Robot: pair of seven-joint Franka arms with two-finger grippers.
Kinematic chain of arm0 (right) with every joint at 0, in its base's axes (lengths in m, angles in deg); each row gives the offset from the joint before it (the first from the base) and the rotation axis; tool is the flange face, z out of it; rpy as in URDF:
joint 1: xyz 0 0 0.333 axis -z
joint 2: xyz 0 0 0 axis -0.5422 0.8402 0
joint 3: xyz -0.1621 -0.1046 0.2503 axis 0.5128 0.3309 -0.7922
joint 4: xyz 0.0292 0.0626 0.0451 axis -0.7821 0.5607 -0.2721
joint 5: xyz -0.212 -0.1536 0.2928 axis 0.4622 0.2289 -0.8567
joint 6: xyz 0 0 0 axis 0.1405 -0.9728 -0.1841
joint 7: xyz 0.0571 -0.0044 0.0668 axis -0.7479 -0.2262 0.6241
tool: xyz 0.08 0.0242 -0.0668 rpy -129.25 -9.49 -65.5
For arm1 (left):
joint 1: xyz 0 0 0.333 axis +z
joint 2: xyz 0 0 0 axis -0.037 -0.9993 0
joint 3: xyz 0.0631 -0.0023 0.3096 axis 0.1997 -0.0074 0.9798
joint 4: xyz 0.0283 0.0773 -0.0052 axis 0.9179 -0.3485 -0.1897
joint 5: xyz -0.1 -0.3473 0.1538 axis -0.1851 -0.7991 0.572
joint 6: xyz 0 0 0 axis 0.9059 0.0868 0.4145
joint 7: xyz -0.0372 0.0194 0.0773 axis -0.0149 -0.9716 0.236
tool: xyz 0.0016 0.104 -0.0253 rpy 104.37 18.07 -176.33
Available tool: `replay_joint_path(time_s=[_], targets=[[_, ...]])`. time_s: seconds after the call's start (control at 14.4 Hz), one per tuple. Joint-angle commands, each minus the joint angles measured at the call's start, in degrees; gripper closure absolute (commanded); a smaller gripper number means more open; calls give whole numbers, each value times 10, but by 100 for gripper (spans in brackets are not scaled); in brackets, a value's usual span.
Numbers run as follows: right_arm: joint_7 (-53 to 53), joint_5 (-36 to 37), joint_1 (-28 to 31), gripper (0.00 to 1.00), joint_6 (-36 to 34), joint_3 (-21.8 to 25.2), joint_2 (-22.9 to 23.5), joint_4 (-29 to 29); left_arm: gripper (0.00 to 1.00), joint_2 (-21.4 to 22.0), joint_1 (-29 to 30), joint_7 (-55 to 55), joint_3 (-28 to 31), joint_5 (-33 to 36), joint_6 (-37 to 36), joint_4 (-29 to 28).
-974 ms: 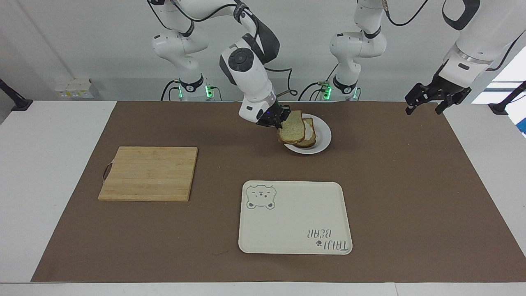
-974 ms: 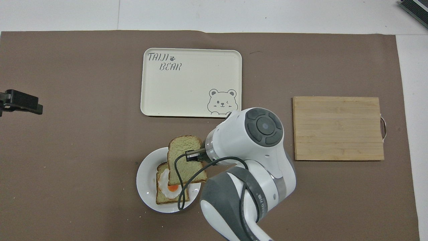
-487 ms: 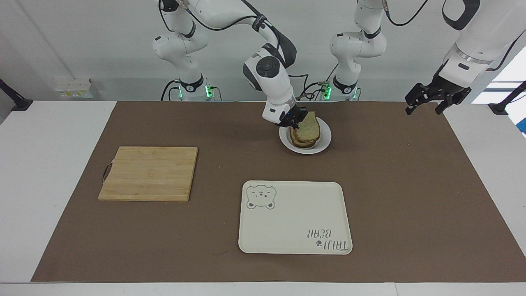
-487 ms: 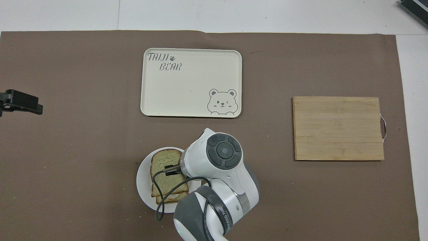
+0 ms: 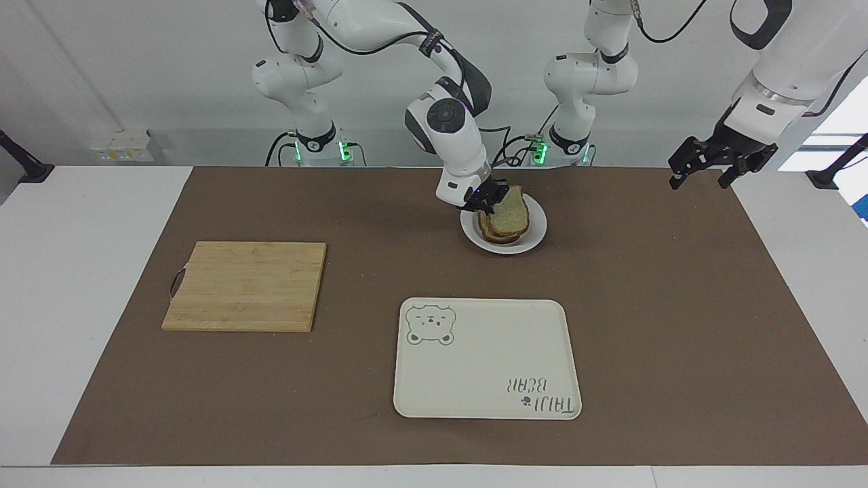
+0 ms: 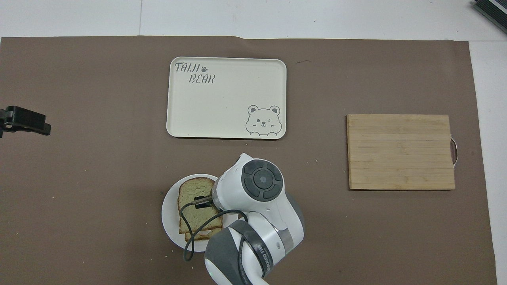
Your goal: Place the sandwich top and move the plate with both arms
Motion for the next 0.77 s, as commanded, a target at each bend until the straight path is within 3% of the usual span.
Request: replay_joint_path(time_s=[0.0, 0.35, 0.7], targets=[[-1, -9, 1, 100, 18, -1, 3, 13, 0, 10, 2, 0, -1, 5, -14, 3], [-2, -4, -7, 100, 38, -1, 21, 14, 0, 19, 1, -7, -5, 4, -25, -2], [-6, -3, -14, 100, 51, -1, 23, 22, 0, 56, 23, -8, 0, -57, -1, -68]])
